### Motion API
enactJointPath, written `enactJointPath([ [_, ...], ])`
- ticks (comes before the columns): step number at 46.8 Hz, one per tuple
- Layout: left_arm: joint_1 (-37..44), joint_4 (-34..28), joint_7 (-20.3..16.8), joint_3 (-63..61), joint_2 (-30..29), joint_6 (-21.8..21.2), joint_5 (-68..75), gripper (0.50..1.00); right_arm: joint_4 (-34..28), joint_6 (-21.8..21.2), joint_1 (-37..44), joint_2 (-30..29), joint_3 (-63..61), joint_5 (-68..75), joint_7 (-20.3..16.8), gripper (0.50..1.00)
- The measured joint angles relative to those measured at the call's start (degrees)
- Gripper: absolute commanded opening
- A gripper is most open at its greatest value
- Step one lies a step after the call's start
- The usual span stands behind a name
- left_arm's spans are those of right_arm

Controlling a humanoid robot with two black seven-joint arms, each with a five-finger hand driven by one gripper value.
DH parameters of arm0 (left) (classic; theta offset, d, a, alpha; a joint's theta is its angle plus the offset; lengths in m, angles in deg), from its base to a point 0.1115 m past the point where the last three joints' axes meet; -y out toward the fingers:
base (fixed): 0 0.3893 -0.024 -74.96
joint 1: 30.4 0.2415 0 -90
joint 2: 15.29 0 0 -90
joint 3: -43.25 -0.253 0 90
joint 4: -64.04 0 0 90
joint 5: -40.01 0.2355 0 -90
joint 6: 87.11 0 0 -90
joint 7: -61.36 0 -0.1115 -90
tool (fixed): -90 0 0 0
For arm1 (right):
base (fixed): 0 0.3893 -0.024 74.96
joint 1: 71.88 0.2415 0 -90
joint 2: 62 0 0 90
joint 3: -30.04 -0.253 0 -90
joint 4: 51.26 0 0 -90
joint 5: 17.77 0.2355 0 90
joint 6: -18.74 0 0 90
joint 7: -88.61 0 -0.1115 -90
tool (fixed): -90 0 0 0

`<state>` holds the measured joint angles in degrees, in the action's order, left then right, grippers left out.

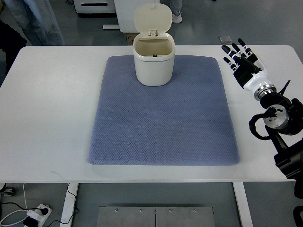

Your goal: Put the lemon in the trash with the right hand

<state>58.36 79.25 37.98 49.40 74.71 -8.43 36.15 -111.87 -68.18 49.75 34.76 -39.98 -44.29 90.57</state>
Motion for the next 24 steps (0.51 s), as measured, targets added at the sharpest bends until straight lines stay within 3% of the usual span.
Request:
enactJointPath([
  [5, 0.01, 0.00, 0.02, 0.00, 0.00, 0.04, 0.00, 1.000, -1.53, 0.00, -1.60, -1.21, -0.38, -0.85, 0.63, 1.000],
  [16, 0.00, 0.00, 0.01, 0.00, 0.00, -0.02, 0.00, 1.000, -1.75, -0.08, -3.80, -3.09, -0.15, -0.82, 7.43, 1.000],
  [24, -0.01, 0.00, 0.01, 0.01, 0.00, -0.01, 0.00, 1.000, -1.35, -0.10, -6.34, -4.40, 0.05, -0.56, 9.33, 1.000],
])
